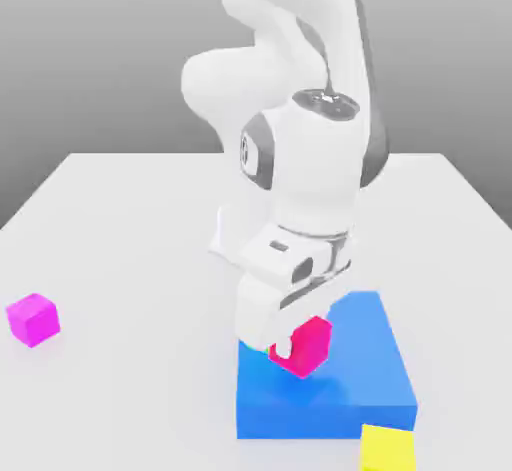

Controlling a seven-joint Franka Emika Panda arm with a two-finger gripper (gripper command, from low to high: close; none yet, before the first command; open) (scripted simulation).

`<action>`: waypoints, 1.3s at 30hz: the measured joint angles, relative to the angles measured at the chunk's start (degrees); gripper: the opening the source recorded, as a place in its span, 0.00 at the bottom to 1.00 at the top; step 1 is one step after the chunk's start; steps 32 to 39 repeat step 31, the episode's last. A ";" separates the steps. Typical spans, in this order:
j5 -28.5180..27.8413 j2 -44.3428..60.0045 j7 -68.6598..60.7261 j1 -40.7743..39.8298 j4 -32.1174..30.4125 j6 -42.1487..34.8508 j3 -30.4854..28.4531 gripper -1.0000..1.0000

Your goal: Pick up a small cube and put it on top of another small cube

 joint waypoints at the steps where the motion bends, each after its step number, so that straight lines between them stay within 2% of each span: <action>1: 0.47 -0.03 1.58 -2.96 0.62 -0.80 -1.45 0.00; 8: 4.23 -1.17 7.13 -20.44 3.15 -5.62 -6.75 0.00; 16: 9.61 -2.47 9.40 -33.67 4.93 -10.42 -16.82 0.00; 19: 12.92 -0.74 6.70 -37.78 5.11 -9.20 -15.17 0.00; 22: 16.73 2.20 3.88 -35.99 5.35 -6.85 -12.27 0.00; 28: 26.19 9.36 -2.94 -38.66 5.57 -1.30 -7.81 0.00; 29: 27.18 10.13 -3.65 -39.18 5.57 -0.69 -7.12 1.00; 39: 27.18 10.13 -3.64 -39.18 5.57 -0.69 -7.12 1.00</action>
